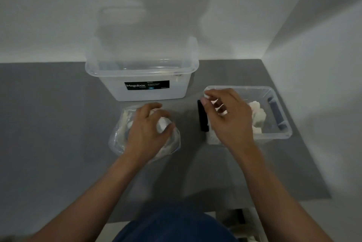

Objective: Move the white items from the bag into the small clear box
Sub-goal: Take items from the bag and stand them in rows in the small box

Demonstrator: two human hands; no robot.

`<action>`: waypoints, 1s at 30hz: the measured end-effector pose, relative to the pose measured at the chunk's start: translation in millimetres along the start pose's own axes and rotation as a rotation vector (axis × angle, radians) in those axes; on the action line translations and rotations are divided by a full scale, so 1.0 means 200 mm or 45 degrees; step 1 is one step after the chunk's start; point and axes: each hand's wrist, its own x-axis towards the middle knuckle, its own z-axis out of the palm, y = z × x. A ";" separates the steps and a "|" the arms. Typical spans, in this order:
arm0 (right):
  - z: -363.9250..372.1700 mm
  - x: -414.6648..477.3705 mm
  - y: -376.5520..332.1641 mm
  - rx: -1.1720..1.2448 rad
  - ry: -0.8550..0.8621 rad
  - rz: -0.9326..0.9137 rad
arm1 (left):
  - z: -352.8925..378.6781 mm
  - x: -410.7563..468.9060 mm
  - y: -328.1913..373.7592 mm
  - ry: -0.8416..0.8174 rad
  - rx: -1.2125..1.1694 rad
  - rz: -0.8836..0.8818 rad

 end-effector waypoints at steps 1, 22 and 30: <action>0.08 -0.05 -0.04 0.048 -0.026 -0.021 | -0.04 -0.02 -0.08 0.064 0.051 -0.045; 1.03 -0.17 -0.17 -0.584 -1.005 0.260 | -0.23 -0.03 -0.71 -0.404 -0.004 -0.173; 1.14 -0.19 -0.24 -0.503 -0.819 0.450 | -0.21 -0.02 -0.76 -0.429 -0.082 -0.174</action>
